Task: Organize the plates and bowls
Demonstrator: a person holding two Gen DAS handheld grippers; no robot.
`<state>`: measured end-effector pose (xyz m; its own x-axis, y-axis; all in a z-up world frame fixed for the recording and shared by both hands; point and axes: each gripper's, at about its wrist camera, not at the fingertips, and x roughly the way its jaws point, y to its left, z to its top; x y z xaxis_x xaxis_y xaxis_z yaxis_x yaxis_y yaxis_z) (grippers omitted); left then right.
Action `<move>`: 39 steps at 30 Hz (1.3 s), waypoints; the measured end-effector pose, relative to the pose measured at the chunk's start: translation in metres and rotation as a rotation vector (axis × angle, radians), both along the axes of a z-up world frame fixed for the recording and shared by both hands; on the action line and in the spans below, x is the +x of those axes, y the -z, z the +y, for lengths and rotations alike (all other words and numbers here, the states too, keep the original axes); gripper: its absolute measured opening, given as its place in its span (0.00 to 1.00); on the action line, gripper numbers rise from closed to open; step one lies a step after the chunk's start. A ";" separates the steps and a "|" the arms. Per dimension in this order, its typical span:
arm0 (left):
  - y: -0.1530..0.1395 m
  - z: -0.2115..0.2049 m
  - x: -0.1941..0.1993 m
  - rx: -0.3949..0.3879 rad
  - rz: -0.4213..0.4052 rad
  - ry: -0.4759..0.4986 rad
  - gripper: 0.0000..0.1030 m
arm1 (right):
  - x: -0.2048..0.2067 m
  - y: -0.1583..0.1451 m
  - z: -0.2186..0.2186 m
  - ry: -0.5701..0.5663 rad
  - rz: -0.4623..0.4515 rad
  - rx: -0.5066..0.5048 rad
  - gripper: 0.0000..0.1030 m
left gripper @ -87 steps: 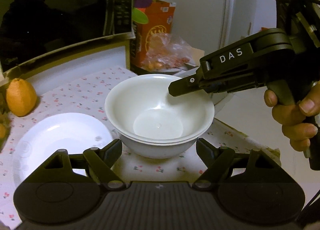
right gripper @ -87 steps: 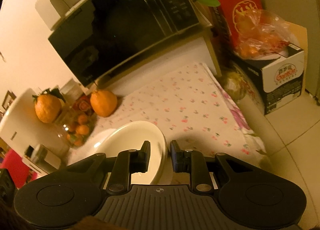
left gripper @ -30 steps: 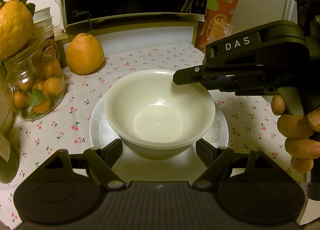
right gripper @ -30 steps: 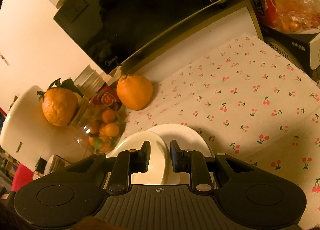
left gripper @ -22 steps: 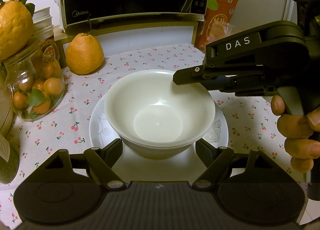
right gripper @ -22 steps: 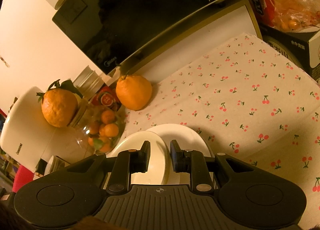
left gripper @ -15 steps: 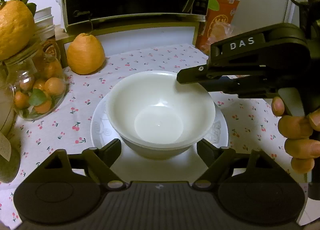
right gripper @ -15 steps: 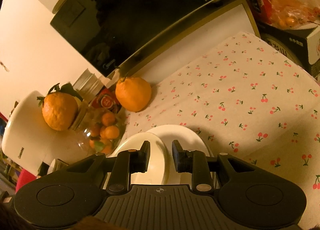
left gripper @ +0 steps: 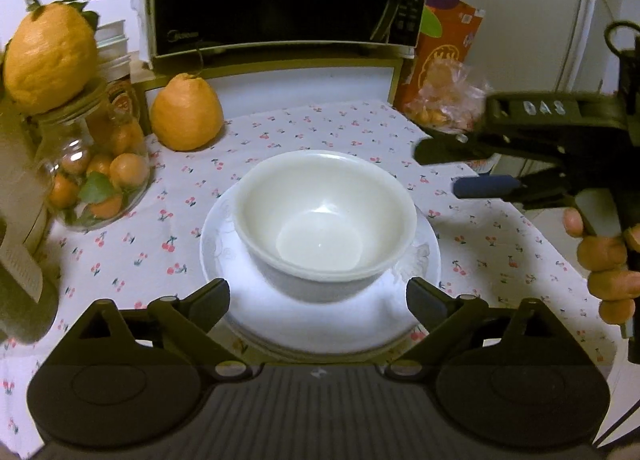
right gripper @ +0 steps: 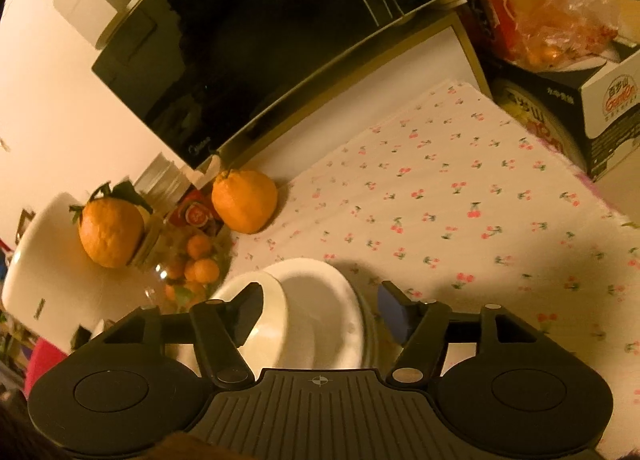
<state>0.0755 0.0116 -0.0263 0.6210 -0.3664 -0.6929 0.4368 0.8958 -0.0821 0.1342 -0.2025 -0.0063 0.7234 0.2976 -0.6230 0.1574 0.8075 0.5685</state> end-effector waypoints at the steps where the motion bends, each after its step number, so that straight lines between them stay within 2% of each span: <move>1: -0.001 0.002 -0.003 -0.004 0.002 -0.014 0.93 | -0.003 0.000 -0.001 -0.007 0.005 -0.010 0.65; 9: -0.005 0.017 -0.019 -0.037 0.056 -0.198 0.93 | -0.033 -0.004 -0.007 -0.045 0.050 -0.076 0.67; 13: -0.009 0.023 -0.028 -0.036 0.073 -0.257 0.93 | -0.047 -0.009 -0.005 -0.049 0.070 -0.091 0.69; 22: -0.021 0.022 -0.056 0.012 0.057 -0.330 0.97 | -0.075 -0.024 0.011 -0.091 0.115 -0.227 0.74; 28: -0.024 0.016 -0.074 0.038 0.069 -0.362 0.99 | -0.091 -0.033 0.025 -0.122 0.144 -0.286 0.76; 30: -0.025 0.013 -0.079 0.047 0.067 -0.365 0.99 | -0.096 -0.036 0.032 -0.126 0.150 -0.309 0.80; 34: -0.030 0.008 -0.088 0.065 0.059 -0.389 0.99 | -0.104 -0.039 0.043 -0.132 0.172 -0.337 0.81; 39: -0.032 0.008 -0.089 0.087 0.088 -0.420 1.00 | -0.107 -0.043 0.053 -0.141 0.176 -0.361 0.88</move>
<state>-0.0132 0.0195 0.0059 0.6406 -0.0328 -0.7672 0.0277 0.9994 -0.0196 0.0271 -0.1491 0.0363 0.5643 0.1265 -0.8158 0.1002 0.9704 0.2198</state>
